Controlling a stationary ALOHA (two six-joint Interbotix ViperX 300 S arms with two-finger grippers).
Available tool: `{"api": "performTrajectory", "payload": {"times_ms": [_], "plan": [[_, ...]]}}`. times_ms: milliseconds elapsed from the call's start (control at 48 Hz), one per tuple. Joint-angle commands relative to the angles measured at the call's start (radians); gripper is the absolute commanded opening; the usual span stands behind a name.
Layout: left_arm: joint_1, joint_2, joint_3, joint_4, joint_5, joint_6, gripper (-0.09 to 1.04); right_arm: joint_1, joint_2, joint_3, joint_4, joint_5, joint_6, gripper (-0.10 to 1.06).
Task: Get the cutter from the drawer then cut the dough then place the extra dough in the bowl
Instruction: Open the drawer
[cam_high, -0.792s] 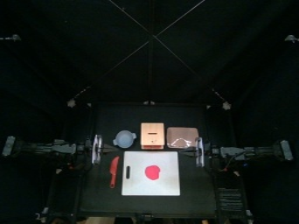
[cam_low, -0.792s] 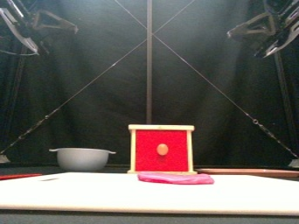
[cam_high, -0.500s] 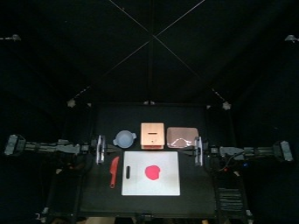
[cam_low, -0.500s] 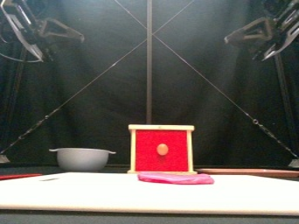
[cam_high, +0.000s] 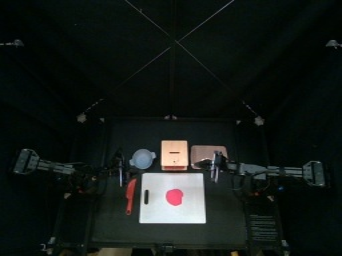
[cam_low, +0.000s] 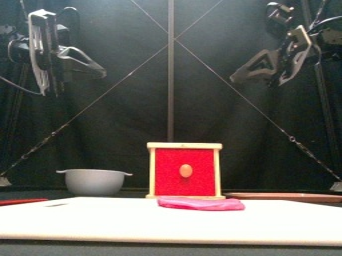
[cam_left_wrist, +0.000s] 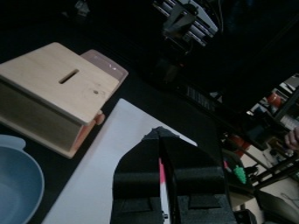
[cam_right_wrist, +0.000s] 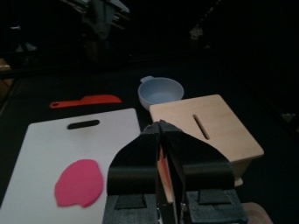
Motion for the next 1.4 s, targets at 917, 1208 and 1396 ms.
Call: {"api": "performTrajectory", "payload": {"times_ms": [917, 1208, 1396], "plan": [[-0.035, 0.557, -0.272, -0.387, -0.201, -0.178, 0.95, -0.198, 0.509, -0.359, 0.006, 0.080, -0.003, 0.03], [-0.035, 0.706, -0.402, -0.420, -0.189, -0.229, 0.95, -0.213, 0.558, -0.419, 0.009, 0.121, -0.003, 0.03], [-0.034, 0.778, -0.456, -0.456, -0.189, -0.244, 0.95, -0.213, 0.611, -0.462, 0.003, 0.164, -0.003, 0.03]]}}
